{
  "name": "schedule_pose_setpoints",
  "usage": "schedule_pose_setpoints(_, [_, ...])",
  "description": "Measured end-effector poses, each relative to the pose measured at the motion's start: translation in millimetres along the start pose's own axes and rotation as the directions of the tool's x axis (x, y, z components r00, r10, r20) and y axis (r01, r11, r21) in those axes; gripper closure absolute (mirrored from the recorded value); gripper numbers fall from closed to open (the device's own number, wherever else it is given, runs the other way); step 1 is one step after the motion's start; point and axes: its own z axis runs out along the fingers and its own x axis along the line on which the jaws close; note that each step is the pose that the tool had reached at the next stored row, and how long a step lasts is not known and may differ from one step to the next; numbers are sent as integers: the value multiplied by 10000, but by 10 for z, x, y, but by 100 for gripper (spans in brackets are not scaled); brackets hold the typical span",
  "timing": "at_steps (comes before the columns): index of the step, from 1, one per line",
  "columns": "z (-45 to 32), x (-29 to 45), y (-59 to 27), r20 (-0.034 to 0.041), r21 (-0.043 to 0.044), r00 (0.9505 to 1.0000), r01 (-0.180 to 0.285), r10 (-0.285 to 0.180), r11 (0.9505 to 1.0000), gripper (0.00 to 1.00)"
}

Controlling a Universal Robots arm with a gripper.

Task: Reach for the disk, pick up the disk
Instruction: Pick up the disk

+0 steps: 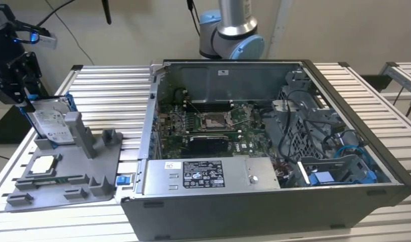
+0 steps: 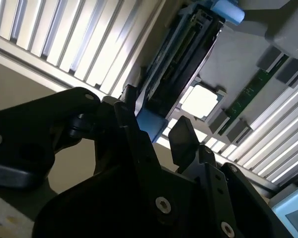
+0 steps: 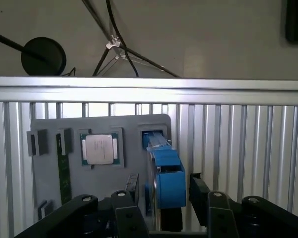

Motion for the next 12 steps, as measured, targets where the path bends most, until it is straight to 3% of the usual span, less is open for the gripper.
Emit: schedule_pose_setpoints(12, [32,0,0,0,1,10000,1,-1,10000,0])
